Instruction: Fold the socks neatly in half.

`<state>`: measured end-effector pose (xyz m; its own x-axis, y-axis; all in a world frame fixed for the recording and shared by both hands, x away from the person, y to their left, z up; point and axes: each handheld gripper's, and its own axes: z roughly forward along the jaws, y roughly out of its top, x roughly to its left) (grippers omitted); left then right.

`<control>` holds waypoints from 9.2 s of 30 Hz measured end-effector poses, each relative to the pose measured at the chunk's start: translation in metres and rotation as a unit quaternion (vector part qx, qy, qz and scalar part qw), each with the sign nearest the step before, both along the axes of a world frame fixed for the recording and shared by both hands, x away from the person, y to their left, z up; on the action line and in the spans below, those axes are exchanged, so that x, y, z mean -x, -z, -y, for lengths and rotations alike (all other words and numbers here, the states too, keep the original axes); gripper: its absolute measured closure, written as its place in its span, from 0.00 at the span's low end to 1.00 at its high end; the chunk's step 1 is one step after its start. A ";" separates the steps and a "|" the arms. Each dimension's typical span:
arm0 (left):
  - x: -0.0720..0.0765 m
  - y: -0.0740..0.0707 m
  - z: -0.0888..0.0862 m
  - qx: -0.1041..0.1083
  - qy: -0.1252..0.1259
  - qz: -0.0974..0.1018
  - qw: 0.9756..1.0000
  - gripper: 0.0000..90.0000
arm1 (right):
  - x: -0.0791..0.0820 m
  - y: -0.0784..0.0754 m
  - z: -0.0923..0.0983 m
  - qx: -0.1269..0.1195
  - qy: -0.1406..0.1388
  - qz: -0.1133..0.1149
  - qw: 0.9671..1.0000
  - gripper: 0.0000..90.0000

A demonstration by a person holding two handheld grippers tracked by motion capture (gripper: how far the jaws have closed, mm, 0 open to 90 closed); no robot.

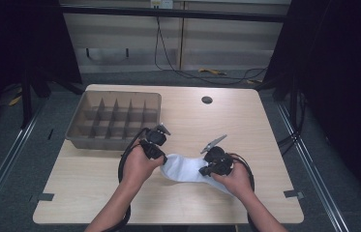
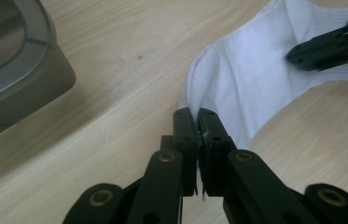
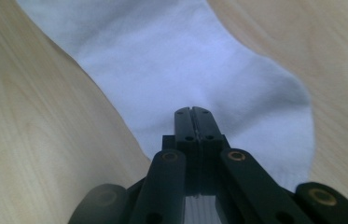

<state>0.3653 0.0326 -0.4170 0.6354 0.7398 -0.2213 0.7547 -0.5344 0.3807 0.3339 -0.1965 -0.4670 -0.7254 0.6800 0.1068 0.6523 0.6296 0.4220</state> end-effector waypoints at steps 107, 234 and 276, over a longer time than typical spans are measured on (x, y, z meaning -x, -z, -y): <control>0.005 -0.034 0.058 -0.015 0.049 0.034 0.998 0.97 | 0.018 -0.022 0.066 0.048 0.033 0.000 0.998 1.00; 0.013 0.010 0.130 0.000 0.127 -0.019 0.992 0.97 | 0.044 0.005 0.056 -0.019 0.043 -0.006 0.999 1.00; 0.012 0.027 0.118 0.008 0.126 -0.007 0.992 0.84 | 0.042 0.008 0.066 -0.043 0.056 0.000 0.998 1.00</control>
